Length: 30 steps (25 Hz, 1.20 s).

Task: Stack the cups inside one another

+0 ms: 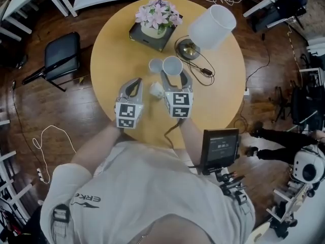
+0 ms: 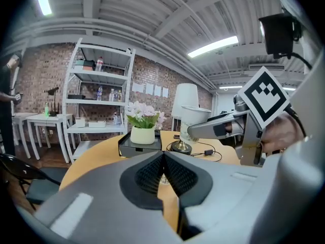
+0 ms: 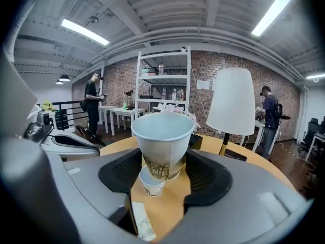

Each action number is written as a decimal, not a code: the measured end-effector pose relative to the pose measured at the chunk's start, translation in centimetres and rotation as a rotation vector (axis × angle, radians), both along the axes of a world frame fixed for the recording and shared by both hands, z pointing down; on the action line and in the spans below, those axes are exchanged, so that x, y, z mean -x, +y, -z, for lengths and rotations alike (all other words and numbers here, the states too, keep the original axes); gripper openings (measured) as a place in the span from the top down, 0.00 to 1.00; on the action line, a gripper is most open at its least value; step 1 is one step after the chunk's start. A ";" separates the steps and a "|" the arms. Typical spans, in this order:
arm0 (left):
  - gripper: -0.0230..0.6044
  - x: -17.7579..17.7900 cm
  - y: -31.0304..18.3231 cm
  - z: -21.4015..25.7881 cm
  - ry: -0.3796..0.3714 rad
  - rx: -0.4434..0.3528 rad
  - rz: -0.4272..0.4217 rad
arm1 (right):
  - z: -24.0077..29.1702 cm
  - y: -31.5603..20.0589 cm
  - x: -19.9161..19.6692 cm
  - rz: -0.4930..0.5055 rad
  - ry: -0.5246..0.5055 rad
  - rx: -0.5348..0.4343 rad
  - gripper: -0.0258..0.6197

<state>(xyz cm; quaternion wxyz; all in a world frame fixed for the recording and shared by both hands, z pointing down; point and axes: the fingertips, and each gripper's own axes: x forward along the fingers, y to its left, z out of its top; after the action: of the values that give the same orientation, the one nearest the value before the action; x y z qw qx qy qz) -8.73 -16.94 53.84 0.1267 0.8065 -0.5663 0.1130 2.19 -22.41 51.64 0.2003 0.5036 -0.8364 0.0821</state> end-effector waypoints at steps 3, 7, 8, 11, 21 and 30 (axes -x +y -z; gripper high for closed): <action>0.96 0.7 0.3 1.1 0.000 -0.024 0.016 | 1.2 0.2 0.6 0.009 -0.008 -0.019 0.52; 0.96 1.4 0.7 2.2 0.002 -0.045 0.035 | 2.3 0.4 0.9 0.015 -0.014 -0.033 0.52; 0.96 1.6 0.9 2.5 0.003 -0.050 0.038 | 2.5 0.5 0.9 0.015 -0.014 -0.036 0.52; 0.96 1.8 1.2 3.1 0.003 -0.068 0.044 | 3.2 0.6 0.9 0.017 -0.017 -0.048 0.52; 0.96 2.0 2.5 4.8 0.003 -0.103 0.057 | 5.4 1.2 1.3 0.028 -0.032 -0.086 0.52; 0.96 2.8 2.9 5.0 -0.008 -0.104 0.074 | 5.6 0.3 3.0 0.058 -0.043 -0.086 0.52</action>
<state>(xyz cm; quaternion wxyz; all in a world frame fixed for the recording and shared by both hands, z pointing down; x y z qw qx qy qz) -11.49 -14.04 48.81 0.0863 0.7900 -0.6014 0.0816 -0.76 -22.14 46.08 0.1628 0.4856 -0.8574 0.0509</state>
